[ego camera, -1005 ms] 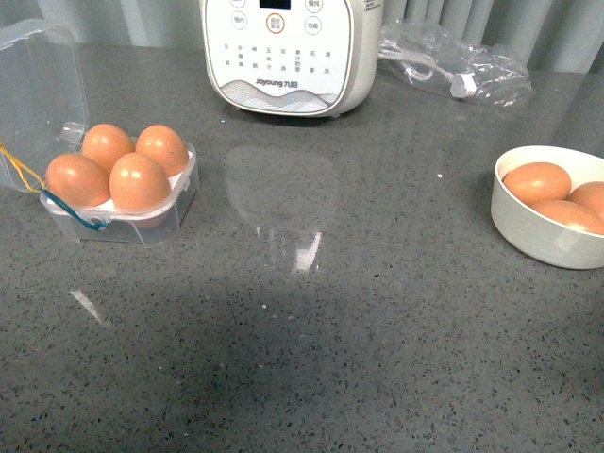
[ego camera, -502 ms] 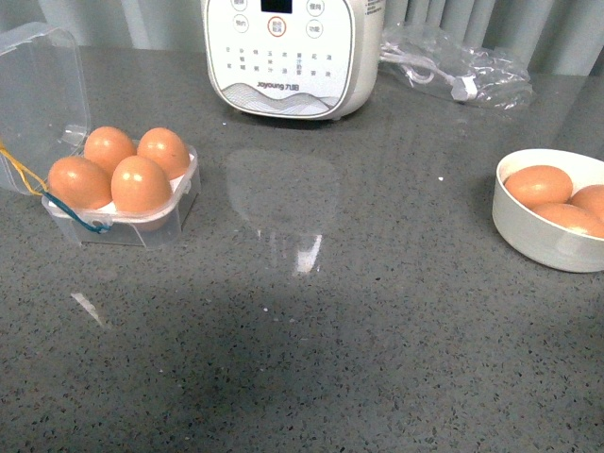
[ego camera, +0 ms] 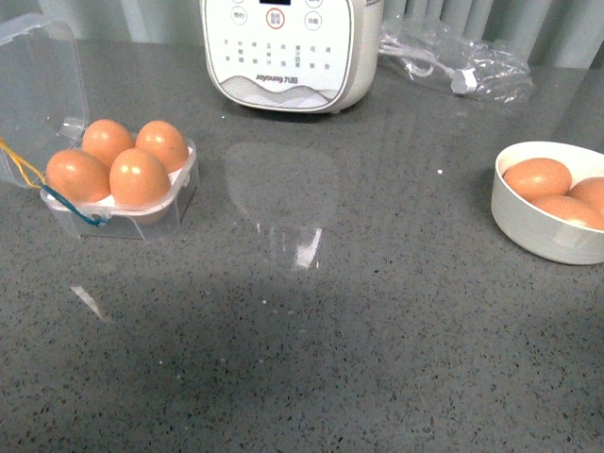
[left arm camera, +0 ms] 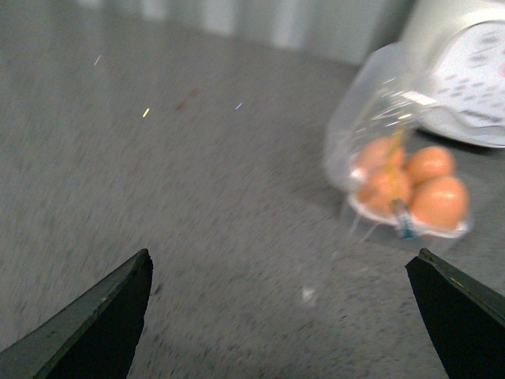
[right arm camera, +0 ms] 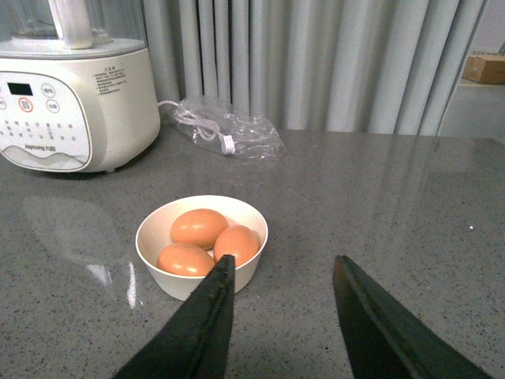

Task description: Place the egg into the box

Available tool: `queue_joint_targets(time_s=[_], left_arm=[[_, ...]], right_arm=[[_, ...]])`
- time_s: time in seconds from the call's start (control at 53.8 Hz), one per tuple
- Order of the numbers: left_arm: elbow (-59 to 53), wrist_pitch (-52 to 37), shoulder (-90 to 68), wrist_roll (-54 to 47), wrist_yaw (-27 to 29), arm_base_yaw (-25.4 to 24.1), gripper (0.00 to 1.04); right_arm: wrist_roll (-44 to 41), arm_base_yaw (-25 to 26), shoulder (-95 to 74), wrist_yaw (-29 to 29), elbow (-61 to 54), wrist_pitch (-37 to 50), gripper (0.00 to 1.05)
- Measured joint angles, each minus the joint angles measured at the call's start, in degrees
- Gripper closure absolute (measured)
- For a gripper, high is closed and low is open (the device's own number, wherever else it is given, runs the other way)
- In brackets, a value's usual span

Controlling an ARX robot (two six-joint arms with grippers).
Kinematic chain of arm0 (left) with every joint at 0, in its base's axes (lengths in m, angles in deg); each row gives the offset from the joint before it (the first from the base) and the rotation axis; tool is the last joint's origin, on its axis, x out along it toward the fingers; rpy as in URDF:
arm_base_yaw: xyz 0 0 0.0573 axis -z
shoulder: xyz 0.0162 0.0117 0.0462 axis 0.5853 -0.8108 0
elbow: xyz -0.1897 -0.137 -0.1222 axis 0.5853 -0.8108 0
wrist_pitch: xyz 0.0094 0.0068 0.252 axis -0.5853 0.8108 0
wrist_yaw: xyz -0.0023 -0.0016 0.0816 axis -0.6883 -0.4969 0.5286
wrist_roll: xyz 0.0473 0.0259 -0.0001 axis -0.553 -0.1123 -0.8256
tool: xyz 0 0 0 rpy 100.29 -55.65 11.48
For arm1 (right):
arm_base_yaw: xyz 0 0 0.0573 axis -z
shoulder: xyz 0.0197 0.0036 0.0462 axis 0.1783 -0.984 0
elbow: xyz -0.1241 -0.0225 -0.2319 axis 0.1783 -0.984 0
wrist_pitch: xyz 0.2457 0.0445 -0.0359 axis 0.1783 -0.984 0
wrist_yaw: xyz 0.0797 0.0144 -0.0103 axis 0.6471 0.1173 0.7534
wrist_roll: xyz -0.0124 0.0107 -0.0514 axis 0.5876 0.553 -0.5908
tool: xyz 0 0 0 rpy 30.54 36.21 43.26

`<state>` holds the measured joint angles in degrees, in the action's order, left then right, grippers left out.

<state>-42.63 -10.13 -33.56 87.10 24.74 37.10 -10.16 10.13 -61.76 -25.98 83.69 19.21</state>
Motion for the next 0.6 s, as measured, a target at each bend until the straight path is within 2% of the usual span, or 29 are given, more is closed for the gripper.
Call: queue_joint_targets(time_s=[0.149, 0.242, 0.372, 0.465, 0.595], left_arm=[[4.42, -6.01, -16.61, 9.55, 0.39, -7.58, 0.07], [9.38, -10.86, -27.21, 11.43, 0.2, -11.85, 0.07], [16.15, -18.27, -44.15, 12.96, 2.58, -15.34, 0.07], [23.19, -21.97, -60.7, 14.49, 3.8, -15.74, 0.07], [31.85, -23.34, -74.51, 15.67, 6.38, -15.56, 0.07]], right_arm=[[0.0, 0.0, 0.07, 0.04, 0.0, 0.0, 0.41], [0.0, 0.0, 0.07, 0.02, 0.0, 0.0, 0.26], [0.04, 0.0, 0.07, 0.0, 0.0, 0.0, 0.05], [0.02, 0.0, 0.07, 0.04, 0.0, 0.0, 0.08], [0.02, 0.0, 0.07, 0.0, 0.0, 0.0, 0.07]])
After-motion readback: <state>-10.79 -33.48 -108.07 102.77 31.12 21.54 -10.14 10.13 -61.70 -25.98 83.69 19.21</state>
